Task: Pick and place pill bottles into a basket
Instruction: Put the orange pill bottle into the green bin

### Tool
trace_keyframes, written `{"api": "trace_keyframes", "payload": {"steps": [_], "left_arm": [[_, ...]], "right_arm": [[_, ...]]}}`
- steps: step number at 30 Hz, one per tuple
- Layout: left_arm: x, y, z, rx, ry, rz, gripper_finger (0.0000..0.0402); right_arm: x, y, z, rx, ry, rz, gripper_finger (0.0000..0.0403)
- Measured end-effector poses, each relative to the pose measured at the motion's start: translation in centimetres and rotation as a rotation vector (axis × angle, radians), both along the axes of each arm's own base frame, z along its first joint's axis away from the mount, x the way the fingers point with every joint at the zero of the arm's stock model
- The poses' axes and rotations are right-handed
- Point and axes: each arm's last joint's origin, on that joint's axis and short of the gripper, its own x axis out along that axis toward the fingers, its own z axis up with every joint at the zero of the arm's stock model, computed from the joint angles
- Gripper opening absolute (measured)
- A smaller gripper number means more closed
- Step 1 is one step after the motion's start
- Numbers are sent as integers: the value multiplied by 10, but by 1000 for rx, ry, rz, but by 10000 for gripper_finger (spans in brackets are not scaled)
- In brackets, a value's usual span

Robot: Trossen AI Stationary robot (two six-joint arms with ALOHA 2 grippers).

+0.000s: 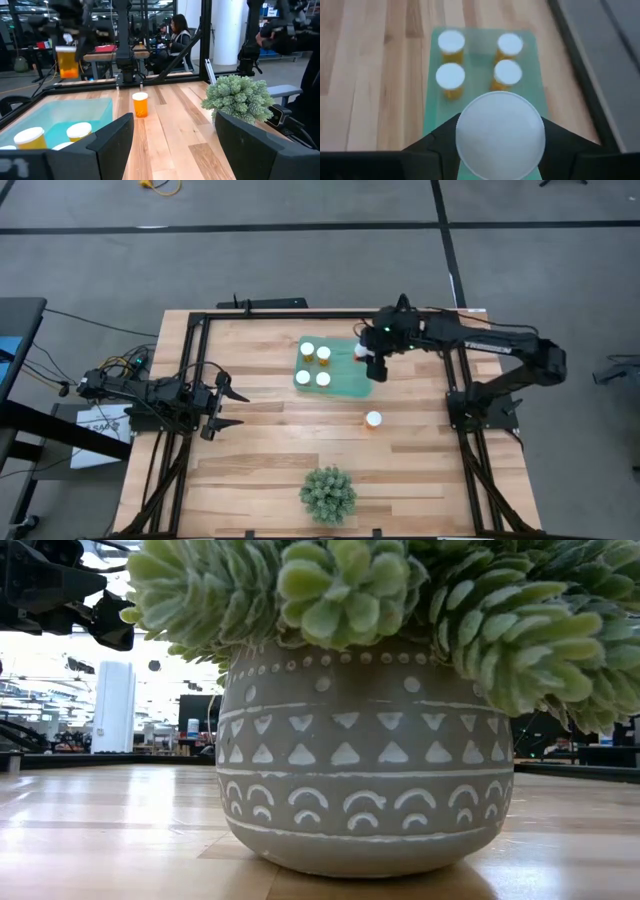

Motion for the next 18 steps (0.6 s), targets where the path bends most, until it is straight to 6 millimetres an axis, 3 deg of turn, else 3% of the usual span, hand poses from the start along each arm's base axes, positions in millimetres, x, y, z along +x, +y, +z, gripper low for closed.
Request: {"api": "trace_keyframes", "payload": {"steps": [9,18], "left_arm": [[0,0,0,0,0,1,270],[0,0,0,0,0,2,270]], "right_arm": [[33,-32,-46,35,46,-21,221],[50,-60,-89,126,57,-32,194]]}}
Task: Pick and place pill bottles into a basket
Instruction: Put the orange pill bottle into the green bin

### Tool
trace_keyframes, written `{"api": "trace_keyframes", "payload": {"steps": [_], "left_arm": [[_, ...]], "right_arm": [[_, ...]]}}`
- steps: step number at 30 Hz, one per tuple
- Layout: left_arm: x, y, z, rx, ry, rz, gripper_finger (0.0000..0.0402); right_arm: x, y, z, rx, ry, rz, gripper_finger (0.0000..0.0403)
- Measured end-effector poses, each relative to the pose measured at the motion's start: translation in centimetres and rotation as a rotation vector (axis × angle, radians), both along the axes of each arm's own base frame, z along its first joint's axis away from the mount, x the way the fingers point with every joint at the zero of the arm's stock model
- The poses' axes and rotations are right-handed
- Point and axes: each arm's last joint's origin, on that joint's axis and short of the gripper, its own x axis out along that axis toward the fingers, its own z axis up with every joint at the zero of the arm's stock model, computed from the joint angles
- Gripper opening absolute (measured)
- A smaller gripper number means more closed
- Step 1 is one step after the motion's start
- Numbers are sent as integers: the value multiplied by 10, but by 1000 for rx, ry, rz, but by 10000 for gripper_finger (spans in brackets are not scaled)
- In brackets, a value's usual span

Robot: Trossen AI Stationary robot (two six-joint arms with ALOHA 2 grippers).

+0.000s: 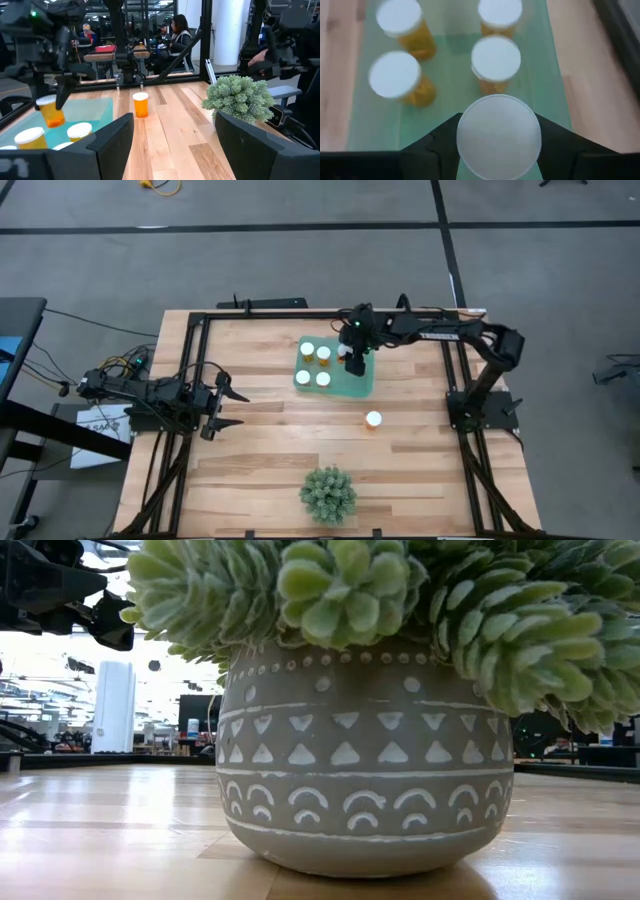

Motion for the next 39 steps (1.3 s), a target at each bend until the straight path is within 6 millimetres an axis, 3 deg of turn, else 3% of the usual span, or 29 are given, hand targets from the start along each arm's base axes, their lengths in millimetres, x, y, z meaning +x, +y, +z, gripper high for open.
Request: {"api": "trace_keyframes", "payload": {"steps": [7,16,19,22,26,30,34,39], "left_arm": [[0,0,0,1,0,1,270],[0,0,0,1,0,0,270],[0,0,0,9,-2,1,270],[0,0,0,3,-1,1,270],[0,0,0,9,-2,2,270],[0,0,0,4,-1,1,270],[0,0,0,8,-2,1,270],[0,0,0,10,-2,1,270]], "right_arm": [[-1,-7,-11,13,39,0,234],[-1,-6,-11,1,44,15,239],[-5,-2,4,-52,25,35,239],[-13,5,34,-85,1,37,239],[-33,28,81,-98,-70,70,239],[-58,60,109,-72,-91,111,239],[-79,89,116,-2,-50,138,240],[-89,120,104,90,75,177,241]]}}
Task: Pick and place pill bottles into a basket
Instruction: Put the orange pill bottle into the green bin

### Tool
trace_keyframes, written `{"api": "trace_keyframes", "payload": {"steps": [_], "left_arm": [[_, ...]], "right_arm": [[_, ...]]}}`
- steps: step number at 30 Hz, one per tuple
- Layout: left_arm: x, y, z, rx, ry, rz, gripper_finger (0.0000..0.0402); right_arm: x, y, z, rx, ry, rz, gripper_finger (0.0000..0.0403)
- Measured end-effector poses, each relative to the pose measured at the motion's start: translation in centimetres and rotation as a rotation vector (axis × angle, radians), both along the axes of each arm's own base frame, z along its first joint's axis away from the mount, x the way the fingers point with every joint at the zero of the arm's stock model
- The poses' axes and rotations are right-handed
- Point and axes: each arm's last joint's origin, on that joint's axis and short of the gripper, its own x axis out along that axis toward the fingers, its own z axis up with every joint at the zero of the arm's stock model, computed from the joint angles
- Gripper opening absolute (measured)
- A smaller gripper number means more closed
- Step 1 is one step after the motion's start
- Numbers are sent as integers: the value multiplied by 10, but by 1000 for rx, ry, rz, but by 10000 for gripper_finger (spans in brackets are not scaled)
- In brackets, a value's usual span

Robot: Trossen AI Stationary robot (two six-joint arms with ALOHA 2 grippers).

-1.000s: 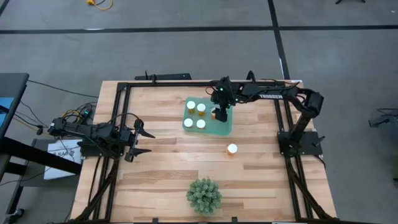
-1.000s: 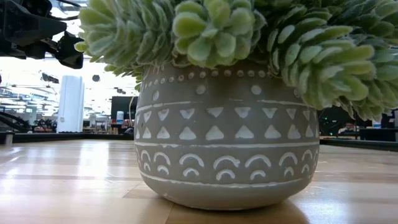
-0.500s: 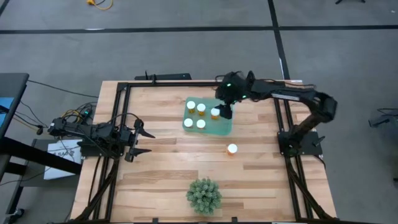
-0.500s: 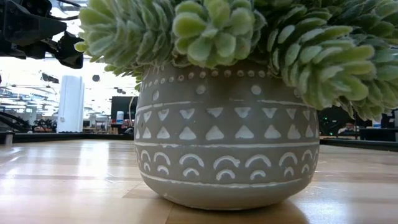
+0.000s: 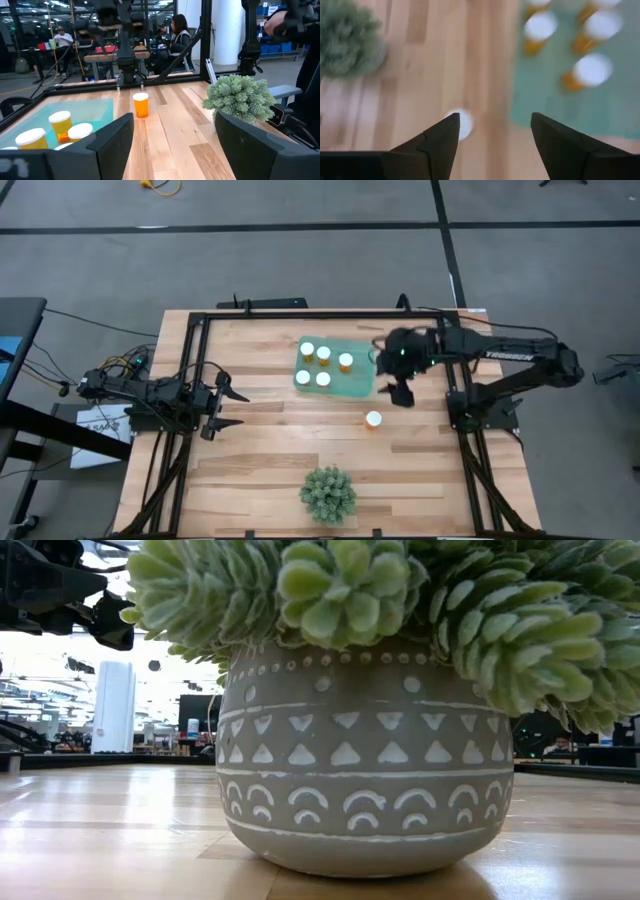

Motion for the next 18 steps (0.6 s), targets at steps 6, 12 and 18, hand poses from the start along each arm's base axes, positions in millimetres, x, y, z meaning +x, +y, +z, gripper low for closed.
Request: {"api": "trace_keyframes", "payload": {"steps": [6,12,18], "left_arm": [[0,0,0,-7,1,0,270],[0,0,0,-6,1,0,270],[0,0,0,-1,0,0,270]], "right_arm": [[8,20,-36,32,165,46,241],[20,27,-73,39,315,81,241],[25,27,-89,36,401,104,241]]}}
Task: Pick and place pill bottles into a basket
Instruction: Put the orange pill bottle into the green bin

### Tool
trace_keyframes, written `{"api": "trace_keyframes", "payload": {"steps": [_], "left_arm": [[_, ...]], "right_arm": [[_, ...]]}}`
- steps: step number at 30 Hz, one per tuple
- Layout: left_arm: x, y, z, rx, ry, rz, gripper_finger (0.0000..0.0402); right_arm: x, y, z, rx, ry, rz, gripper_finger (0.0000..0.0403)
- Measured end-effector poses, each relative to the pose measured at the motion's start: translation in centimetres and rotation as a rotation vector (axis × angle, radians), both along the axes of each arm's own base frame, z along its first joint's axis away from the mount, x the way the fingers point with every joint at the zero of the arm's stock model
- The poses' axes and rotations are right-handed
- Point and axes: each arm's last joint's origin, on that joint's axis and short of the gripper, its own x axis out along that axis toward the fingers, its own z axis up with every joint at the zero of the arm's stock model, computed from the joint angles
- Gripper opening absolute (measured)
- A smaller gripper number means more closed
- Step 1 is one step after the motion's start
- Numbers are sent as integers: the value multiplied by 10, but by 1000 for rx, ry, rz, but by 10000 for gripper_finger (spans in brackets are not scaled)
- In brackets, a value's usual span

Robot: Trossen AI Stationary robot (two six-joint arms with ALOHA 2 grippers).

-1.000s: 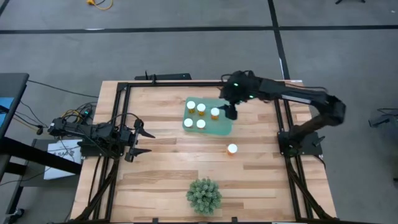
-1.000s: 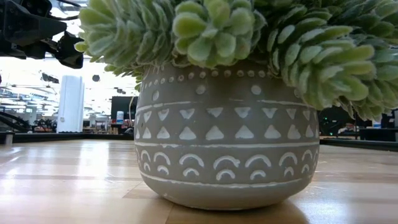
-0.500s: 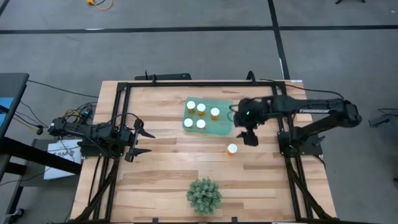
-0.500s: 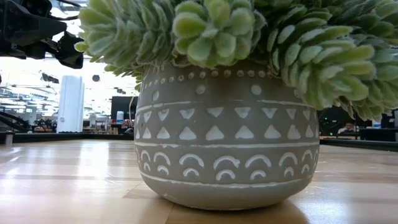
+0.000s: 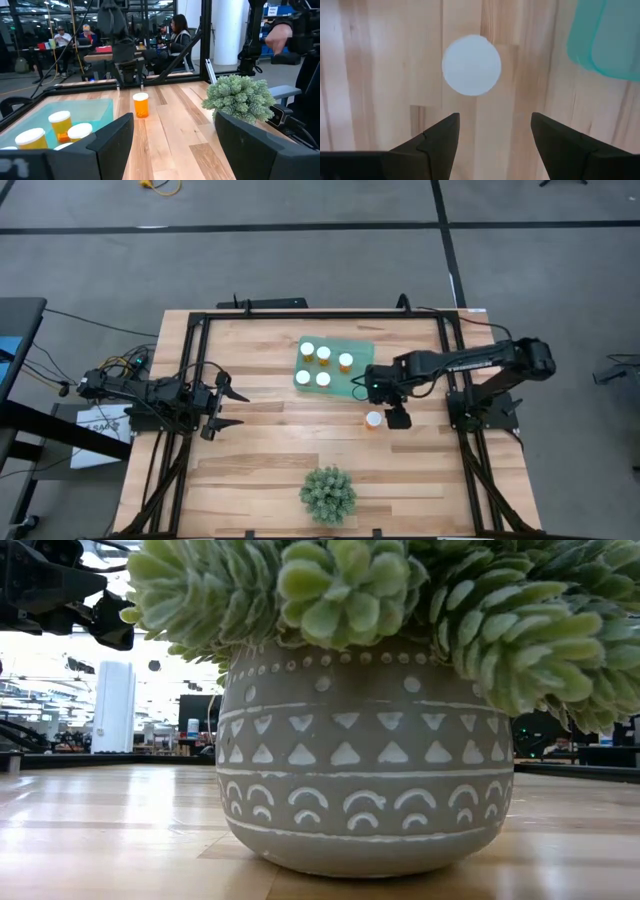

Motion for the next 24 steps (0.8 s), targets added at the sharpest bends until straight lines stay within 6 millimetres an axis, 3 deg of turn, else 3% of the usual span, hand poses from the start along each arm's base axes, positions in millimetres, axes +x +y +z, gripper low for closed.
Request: {"api": "trace_keyframes", "payload": {"steps": [19,24], "left_arm": [[0,0,0,-2,0,-1,270],[0,0,0,-5,1,-1,270]], "right_arm": [[5,-8,20,-10,-151,-31,236],[5,-8,20,-7,-149,-37,172]]}}
